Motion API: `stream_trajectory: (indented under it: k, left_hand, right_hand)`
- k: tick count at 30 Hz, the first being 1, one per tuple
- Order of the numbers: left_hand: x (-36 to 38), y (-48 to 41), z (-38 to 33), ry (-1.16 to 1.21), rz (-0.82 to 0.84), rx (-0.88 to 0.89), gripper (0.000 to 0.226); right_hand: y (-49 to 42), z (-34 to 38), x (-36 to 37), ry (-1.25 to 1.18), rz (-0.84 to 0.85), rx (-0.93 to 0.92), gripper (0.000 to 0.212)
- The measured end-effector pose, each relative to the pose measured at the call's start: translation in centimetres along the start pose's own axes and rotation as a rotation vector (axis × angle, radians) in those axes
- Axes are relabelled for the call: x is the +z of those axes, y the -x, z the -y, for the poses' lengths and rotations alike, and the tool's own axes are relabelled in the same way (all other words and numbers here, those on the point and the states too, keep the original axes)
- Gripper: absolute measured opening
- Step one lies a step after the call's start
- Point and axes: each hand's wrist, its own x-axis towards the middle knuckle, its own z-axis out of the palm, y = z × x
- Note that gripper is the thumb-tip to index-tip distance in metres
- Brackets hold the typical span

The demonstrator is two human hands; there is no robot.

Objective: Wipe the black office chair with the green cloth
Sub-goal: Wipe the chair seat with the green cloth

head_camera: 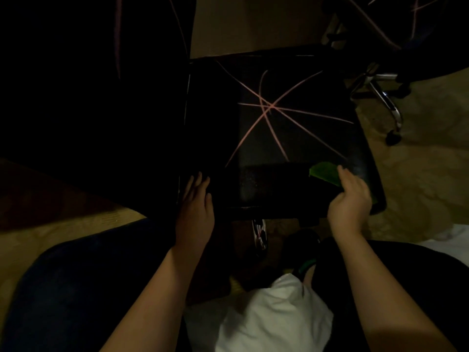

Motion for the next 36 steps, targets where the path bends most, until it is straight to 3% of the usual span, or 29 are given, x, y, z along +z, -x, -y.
stream_trajectory:
  k: [6, 15, 20, 23, 27, 30, 36]
  left_hand:
    - [0.3, 0.0, -0.6, 0.060, -0.026, -0.043, 0.039]
    - [0.1, -0.1, -0.7, 0.113, 0.007, -0.085, 0.041]
    - [-0.3, 0.6, -0.6, 0.103, -0.010, -0.048, 0.042]
    - [-0.1, 1.0, -0.1, 0.090, -0.012, -0.078, 0.048]
    - [0.0, 1.1, 0.2, 0.065, -0.019, -0.113, 0.053]
    - [0.0, 1.3, 0.1, 0.040, -0.029, -0.091, 0.051]
    - [-0.1, 1.6, 0.2, -0.006, -0.033, -0.069, 0.048]
  right_hand:
    - [0.9, 2.2, 1.4, -0.057, -0.026, 0.013, 0.038]
    - [5.6, 8.8, 6.0, -0.185, 0.075, -0.260, 0.008]
    - [8.7, 12.7, 8.0, -0.203, 0.232, -0.468, 0.028]
    - [9.8, 14.0, 8.3, -0.258, 0.398, -0.582, 0.023]
    - [9.5, 13.7, 8.0, -0.393, 0.466, -0.562, 0.038]
    - [9.3, 12.9, 7.6, -0.375, 0.446, -0.558, 0.043]
    - [8.7, 9.8, 6.3, -0.084, 0.373, -0.625, 0.041]
